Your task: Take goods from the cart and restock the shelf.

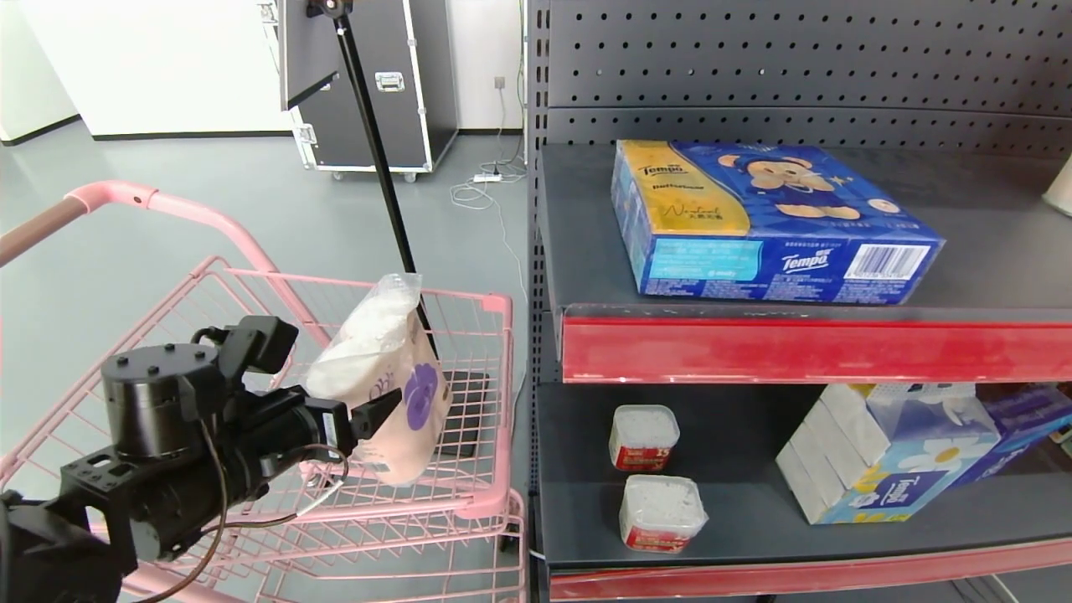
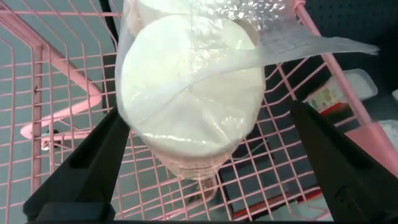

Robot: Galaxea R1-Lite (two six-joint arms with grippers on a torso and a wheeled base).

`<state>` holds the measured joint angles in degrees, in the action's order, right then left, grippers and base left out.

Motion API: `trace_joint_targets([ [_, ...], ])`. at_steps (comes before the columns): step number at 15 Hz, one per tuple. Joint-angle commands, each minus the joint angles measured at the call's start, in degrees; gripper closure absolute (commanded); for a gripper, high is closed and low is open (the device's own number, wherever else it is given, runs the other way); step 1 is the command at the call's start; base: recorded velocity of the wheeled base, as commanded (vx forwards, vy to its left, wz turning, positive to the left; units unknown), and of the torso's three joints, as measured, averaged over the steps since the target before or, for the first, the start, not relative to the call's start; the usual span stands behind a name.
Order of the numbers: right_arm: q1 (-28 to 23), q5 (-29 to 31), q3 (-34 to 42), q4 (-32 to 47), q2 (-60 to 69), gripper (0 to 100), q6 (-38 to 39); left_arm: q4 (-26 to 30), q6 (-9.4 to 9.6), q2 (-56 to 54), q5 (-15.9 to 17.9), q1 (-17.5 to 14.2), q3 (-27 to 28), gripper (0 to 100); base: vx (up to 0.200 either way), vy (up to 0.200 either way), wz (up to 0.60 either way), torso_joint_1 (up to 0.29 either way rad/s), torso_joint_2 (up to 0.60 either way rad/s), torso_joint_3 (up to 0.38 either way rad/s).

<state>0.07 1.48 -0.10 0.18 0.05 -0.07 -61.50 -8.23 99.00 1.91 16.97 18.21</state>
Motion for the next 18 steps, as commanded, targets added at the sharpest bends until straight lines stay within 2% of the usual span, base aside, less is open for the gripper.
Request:
trace_joint_targets([
  [1,0.01,0.02,0.01,-0.01,-0.05,0,-0.01,-3.1,-0.03,6.47,-1.47,0.17,1.21,0,0.0,0.0,0.0,0.0,0.0,0.0],
  [3,0.01,-0.07,0.01,-0.01,-0.05,0,-0.01,-5.38,-0.03,9.02,-2.7,0.17,3.14,0,0.0,0.0,0.0,0.0,0.0,0.0],
  [6,0.01,0.02,0.01,-0.01,-0.05,0,-0.01,-5.91,-0.03,12.53,-5.43,1.05,7.1,0,0.0,0.0,0.0,0.0,0.0,0.0],
  [10,0.01,0.02,0.01,-0.01,-0.05,0,-0.01,-5.91,-0.12,15.08,-7.28,1.58,10.09,0,0.0,0.0,0.0,0.0,0.0,0.0],
  [13,0.01,0.02,0.01,-0.01,-0.05,0,-0.01,-5.91,-0.03,15.96,-7.54,1.58,12.55,0,0.0,0.0,0.0,0.0,0.0,0.0],
  [17,0.01,0.02,0.01,-0.01,-0.05,0,-0.01,-5.91,-0.12,16.31,-7.8,1.58,13.16,0,0.0,0.0,0.0,0.0,0.0,0.0],
  [18,0.01,0.02,0.01,-0.01,-0.05,0,-0.01,-5.91,-0.12,16.4,-8.59,1.58,13.08,100,0.0,0.0,0.0,0.0,0.0,0.0],
])
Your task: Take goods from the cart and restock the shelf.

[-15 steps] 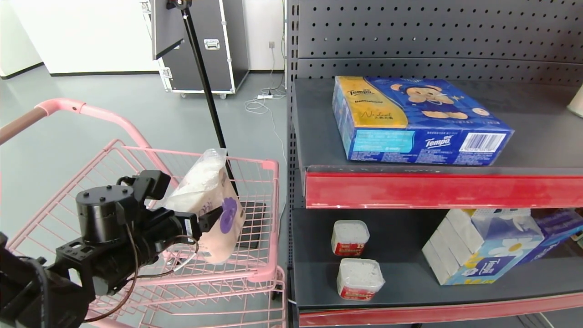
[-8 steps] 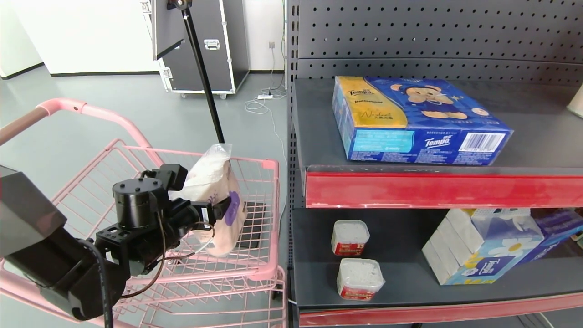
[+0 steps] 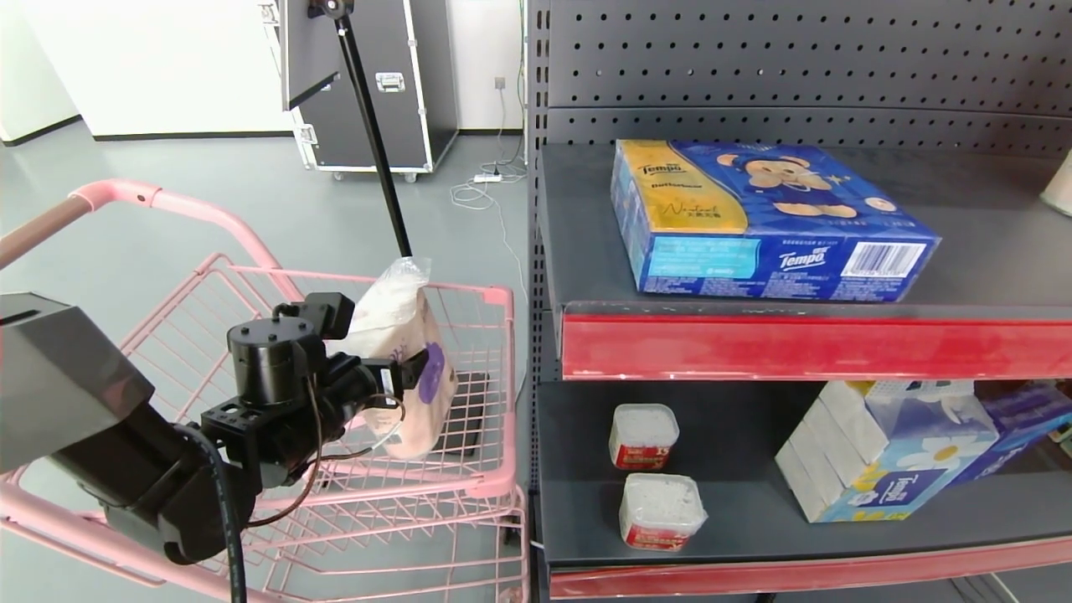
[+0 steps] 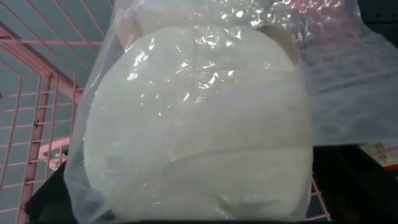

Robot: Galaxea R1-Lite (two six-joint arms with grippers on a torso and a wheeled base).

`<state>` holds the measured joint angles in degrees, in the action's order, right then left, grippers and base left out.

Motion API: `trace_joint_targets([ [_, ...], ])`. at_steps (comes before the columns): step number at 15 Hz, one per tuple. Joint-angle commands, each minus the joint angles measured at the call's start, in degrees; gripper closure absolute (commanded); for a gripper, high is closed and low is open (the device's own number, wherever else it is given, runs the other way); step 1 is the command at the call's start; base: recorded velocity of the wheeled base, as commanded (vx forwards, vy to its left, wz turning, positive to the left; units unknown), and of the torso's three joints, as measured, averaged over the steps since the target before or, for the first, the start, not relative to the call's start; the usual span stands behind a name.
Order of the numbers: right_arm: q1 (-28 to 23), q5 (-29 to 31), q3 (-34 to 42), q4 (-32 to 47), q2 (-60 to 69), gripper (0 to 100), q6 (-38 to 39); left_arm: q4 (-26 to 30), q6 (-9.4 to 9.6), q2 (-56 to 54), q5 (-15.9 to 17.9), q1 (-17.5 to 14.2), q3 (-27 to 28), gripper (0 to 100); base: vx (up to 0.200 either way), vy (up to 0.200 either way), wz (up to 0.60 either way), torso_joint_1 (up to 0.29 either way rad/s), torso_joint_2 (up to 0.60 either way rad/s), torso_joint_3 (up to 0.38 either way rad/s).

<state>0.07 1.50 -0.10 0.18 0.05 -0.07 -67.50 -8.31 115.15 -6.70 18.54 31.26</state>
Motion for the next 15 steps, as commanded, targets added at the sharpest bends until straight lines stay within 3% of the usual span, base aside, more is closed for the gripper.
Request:
trace_joint_targets([
  [1,0.01,-0.01,0.01,-0.01,-0.05,0,-0.01,0.09,-0.12,0.25,-0.15,0.0,0.3,100,0.0,0.0,0.0,0.0,0.0,0.0],
  [6,0.01,-0.01,0.01,-0.01,-0.05,0,-0.01,0.09,-0.04,-0.63,0.29,0.0,-0.23,100,0.0,0.0,0.0,0.0,0.0,0.0],
  [10,0.01,-0.01,0.01,-0.01,-0.05,0,-0.01,0.79,1.28,-8.54,4.42,-1.84,-0.06,100,0.0,0.0,0.0,0.0,0.0,0.0],
  [15,0.01,-0.01,0.01,-0.01,-0.05,0,-0.01,9.84,1.55,-21.81,4.6,-2.46,0.38,100,0.0,0.0,0.0,0.0,0.0,0.0],
])
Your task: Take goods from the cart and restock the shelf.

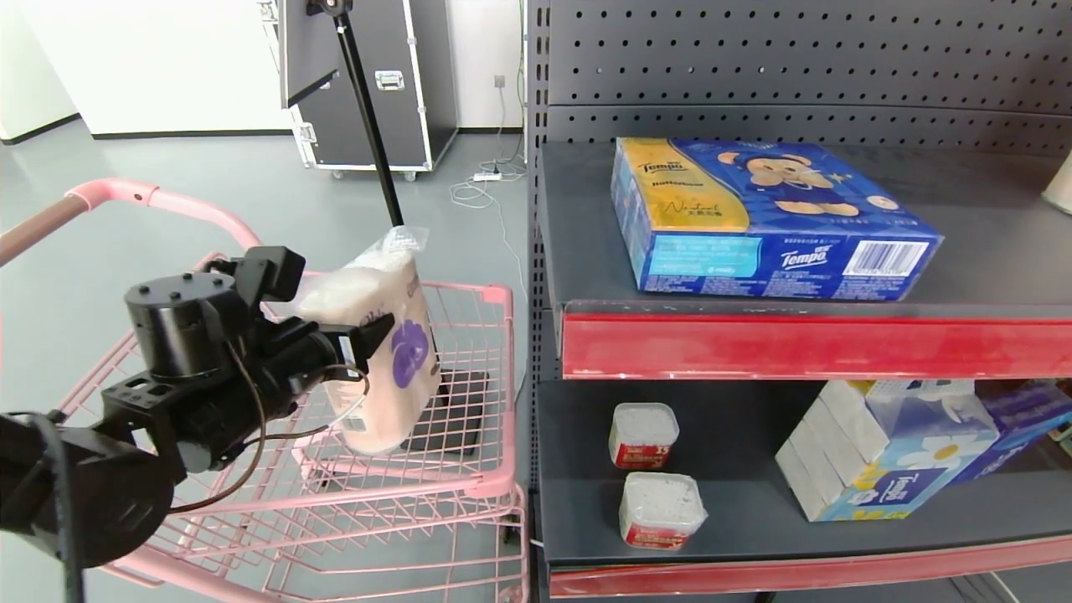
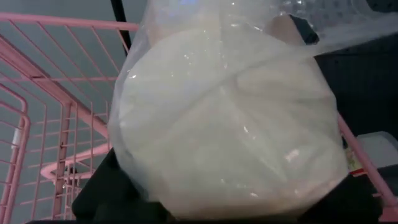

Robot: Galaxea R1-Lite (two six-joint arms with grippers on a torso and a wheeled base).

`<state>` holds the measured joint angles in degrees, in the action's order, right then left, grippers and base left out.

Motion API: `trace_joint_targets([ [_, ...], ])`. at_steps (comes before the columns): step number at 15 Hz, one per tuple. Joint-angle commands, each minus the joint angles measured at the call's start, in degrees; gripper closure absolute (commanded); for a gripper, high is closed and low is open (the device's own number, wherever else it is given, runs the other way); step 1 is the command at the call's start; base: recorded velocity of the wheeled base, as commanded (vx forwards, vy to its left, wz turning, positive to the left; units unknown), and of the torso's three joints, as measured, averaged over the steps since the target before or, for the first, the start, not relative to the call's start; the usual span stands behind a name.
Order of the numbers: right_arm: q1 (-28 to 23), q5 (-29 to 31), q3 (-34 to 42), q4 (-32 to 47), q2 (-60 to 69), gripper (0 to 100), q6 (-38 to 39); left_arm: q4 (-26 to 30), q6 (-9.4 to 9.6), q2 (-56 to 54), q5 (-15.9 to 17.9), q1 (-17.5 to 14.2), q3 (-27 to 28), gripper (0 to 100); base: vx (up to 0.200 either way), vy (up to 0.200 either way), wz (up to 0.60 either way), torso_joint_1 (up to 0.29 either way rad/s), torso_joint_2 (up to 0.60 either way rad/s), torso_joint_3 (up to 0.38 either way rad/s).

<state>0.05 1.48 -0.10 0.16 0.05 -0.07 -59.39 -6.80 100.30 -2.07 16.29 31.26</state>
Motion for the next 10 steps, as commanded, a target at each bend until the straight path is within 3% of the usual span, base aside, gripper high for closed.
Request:
trace_joint_targets([
  [1,0.04,0.02,0.01,0.02,-0.05,0,-0.01,4.72,0.3,-12.15,-0.04,-0.2,0.3,100,0.0,0.0,0.0,0.0,0.0,0.0],
  [5,-0.05,0.02,0.01,0.02,-0.05,0,-0.01,20.98,0.3,-31.05,-0.21,-0.55,0.91,100,0.0,0.0,0.0,0.0,0.0,0.0],
  [6,-0.05,0.02,0.01,0.02,-0.05,0,-0.01,20.98,0.3,-31.05,-0.21,-0.55,0.91,100,0.0,0.0,0.0,0.0,0.0,0.0],
  [7,-0.05,0.02,0.01,0.02,-0.05,0,-0.01,34.08,0.3,-44.14,-0.3,-0.73,1.35,100,0.0,0.0,0.0,0.0,0.0,0.0],
  [10,-0.05,0.02,0.01,0.02,-0.05,0,-0.1,56.67,0.3,-61.63,-0.3,-0.73,3.2,100,0.0,0.0,0.0,0.0,0.0,0.0],
])
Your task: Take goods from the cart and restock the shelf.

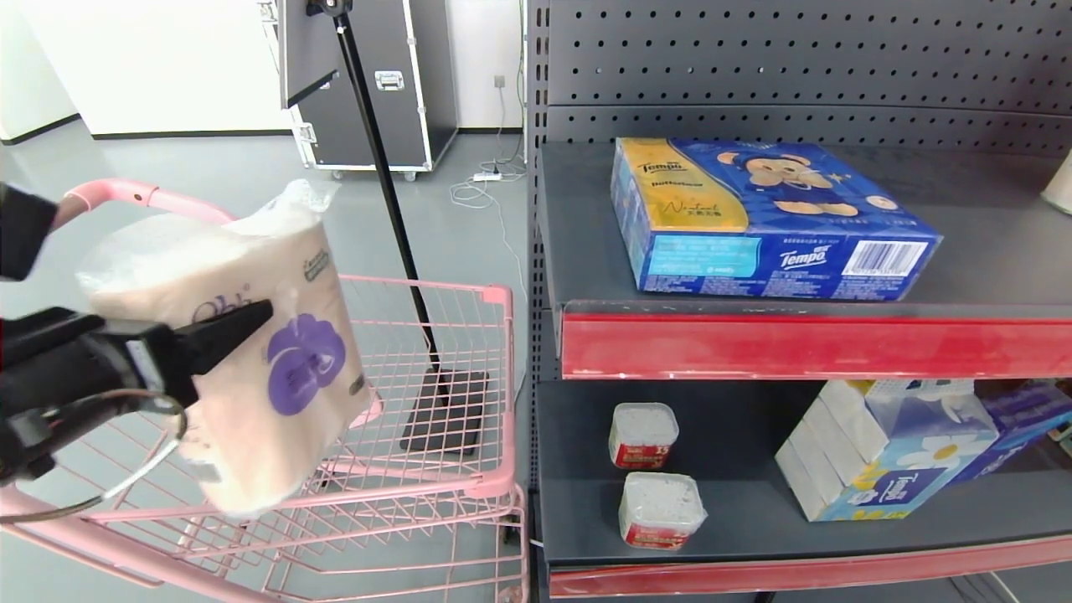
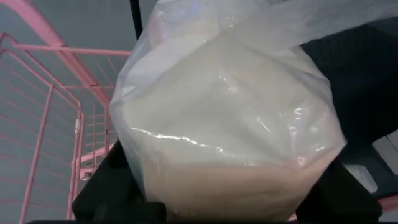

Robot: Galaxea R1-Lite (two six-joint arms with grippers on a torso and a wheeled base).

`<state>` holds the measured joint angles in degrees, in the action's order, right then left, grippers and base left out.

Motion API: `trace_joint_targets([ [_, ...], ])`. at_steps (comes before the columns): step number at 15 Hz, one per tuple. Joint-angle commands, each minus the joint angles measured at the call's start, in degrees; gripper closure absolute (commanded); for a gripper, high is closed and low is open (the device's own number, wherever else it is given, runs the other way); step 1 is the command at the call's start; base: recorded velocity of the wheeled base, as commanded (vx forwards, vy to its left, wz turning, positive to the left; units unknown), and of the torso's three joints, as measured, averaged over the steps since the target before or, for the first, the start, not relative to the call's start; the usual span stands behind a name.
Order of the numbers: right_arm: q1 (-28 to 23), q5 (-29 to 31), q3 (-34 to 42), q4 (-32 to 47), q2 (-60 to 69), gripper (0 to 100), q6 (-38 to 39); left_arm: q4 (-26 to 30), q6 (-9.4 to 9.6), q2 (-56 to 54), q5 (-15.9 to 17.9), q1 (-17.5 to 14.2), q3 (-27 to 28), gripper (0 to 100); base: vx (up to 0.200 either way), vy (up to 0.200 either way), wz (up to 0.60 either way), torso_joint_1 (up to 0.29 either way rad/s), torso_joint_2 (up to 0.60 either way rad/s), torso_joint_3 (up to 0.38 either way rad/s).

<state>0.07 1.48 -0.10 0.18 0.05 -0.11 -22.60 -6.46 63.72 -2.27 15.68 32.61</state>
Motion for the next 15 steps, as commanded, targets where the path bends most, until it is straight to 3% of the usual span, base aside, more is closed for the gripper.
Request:
trace_joint_targets([
  [1,0.01,-0.07,0.01,-0.01,-0.05,0,-0.07,25.41,-0.04,-29.27,-0.19,-0.12,2.55,100,0.0,0.0,0.0,0.0,0.0,0.0],
  [5,0.01,-0.07,0.01,-0.01,-0.05,0,0.02,37.72,0.13,-41.57,-0.46,-0.12,3.07,100,0.0,0.0,0.0,0.0,0.0,0.0],
  [11,0.01,0.02,0.01,-0.01,-0.05,0,-0.07,36.58,0.92,-41.92,0.95,0.41,4.13,100,0.0,0.0,0.0,0.0,0.0,0.0],
  [15,0.01,0.02,0.01,-0.01,-0.05,0,0.02,36.58,0.92,-41.92,1.04,0.49,4.13,100,0.0,0.0,0.0,0.073,-0.32,-0.231],
])
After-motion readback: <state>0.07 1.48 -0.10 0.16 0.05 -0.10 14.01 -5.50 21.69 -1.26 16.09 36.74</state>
